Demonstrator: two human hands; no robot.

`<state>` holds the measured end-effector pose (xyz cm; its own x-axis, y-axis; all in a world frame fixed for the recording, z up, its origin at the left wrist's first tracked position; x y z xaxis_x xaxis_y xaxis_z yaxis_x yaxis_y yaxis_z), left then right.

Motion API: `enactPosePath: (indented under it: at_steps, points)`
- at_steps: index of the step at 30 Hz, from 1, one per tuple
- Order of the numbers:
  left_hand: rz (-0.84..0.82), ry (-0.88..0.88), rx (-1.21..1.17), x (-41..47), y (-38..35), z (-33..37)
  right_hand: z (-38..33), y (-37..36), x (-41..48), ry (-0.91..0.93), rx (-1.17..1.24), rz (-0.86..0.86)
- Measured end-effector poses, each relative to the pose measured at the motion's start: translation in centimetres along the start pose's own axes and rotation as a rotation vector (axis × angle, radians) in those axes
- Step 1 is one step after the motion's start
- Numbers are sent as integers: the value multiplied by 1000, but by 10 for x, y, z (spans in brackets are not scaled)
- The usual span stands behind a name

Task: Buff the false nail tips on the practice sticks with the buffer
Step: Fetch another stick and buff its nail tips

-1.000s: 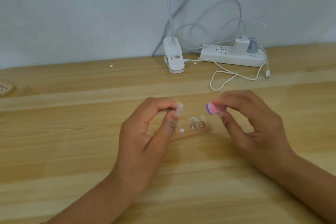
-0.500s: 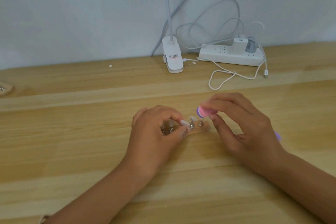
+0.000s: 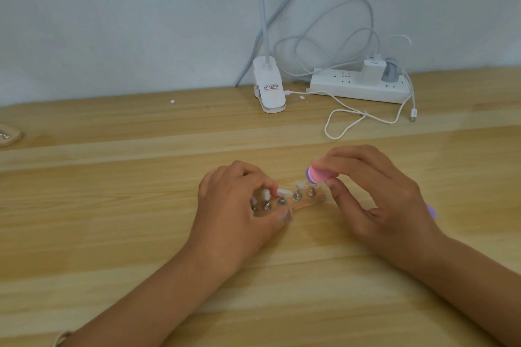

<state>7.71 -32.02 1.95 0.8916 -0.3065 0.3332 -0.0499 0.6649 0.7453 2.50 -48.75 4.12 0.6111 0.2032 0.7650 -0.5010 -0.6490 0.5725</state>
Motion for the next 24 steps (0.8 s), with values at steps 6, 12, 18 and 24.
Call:
enactPosePath:
  at_steps: [6,12,18,24]
  points:
    - [-104,7,26,3,3,-7,1,-2,0,-12,8,-31]
    - [-35,-59,-18,6,-1,10,-1,-12,-2,7,21,-124]
    - [-9,-113,28,5,-7,20,3,-14,-2,-17,41,-140]
    - [82,-195,-164,-3,7,29,3,-3,-1,-44,51,-28]
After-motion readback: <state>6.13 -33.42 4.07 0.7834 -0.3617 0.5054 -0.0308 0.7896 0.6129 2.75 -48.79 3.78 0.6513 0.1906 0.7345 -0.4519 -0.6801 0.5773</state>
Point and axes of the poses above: each hand's wrist, its own x-axis towards the middle knuckle, its own y-axis out of the back of the hand, z = x × y, the point moved 8 cm from there along x, towards the middle knuckle, and after that the axes turned 1 degree about -z, right-handed, at the moved point
